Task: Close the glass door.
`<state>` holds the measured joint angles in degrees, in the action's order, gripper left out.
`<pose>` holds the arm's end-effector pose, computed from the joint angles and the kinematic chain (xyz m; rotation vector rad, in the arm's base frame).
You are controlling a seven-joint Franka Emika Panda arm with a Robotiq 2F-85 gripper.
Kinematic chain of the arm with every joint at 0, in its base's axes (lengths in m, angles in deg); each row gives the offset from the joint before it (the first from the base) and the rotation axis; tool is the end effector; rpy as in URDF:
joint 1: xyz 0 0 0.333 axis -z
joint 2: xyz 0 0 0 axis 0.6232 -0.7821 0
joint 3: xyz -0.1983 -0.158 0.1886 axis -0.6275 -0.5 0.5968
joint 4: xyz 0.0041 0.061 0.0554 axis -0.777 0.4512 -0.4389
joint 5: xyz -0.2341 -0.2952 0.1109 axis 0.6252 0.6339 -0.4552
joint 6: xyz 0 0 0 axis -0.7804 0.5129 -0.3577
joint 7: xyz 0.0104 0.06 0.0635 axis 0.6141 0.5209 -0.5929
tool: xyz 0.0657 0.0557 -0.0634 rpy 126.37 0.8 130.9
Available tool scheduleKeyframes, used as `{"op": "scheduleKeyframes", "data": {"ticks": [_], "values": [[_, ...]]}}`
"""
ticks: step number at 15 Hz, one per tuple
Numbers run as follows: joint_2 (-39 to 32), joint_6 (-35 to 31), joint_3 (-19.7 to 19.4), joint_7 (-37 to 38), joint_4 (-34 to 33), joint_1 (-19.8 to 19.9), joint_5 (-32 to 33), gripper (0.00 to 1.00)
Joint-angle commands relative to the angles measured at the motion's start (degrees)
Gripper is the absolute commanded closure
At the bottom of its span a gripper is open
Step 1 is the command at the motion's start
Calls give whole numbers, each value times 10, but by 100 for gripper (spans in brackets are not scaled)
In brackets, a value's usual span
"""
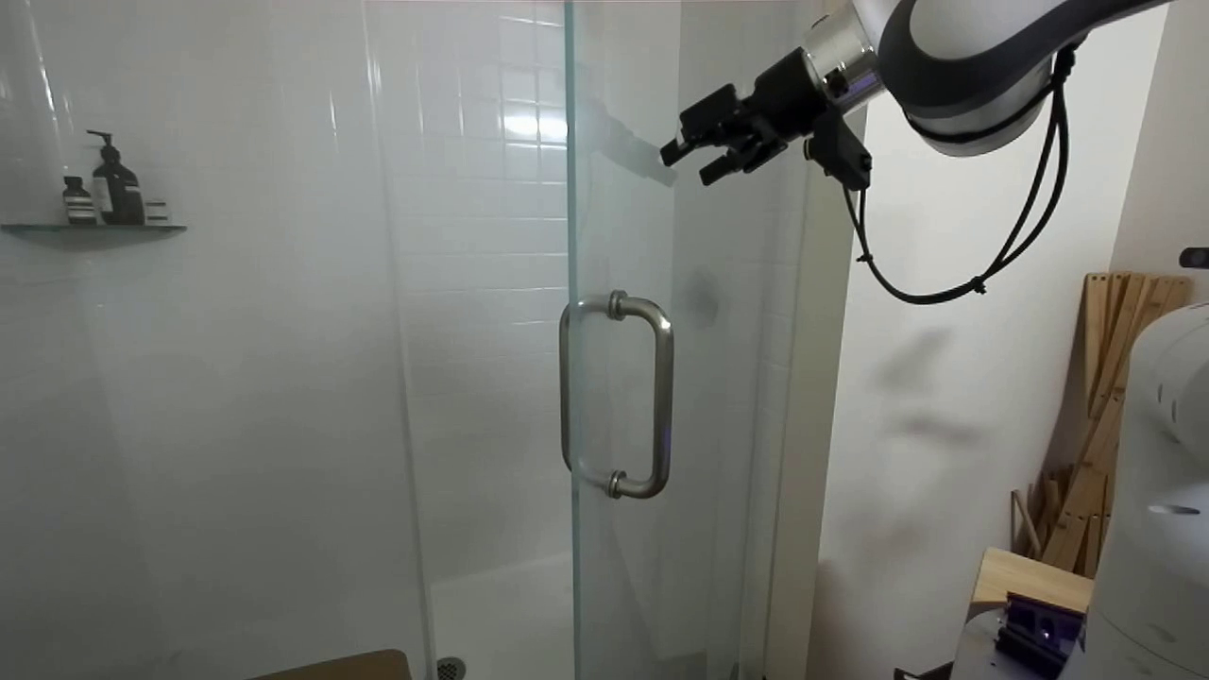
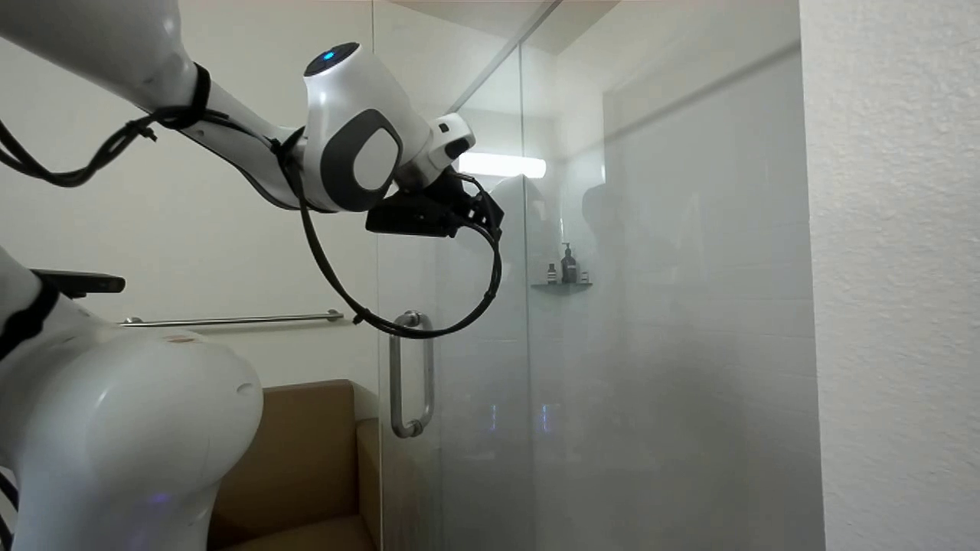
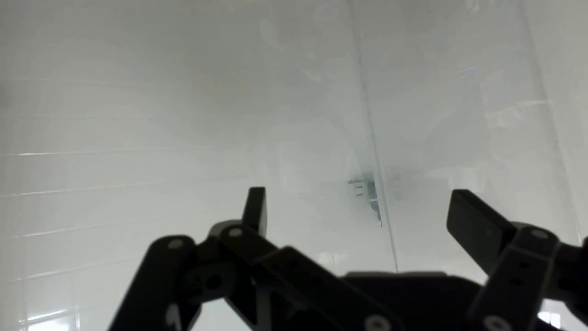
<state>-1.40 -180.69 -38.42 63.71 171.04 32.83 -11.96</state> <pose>0.3293 -0.0110 0.5797 -2.5641 0.1015 -1.5467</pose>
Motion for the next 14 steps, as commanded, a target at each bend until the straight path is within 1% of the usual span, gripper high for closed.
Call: {"op": "scheduleKeyframes", "data": {"ticks": [1,8,14], "values": [[-39,-38,10,19,-1,2,-4,0],[-83,-66,25,35,-1,14,-2,0],[-125,-86,50,54,-1,32,0,0]]}}
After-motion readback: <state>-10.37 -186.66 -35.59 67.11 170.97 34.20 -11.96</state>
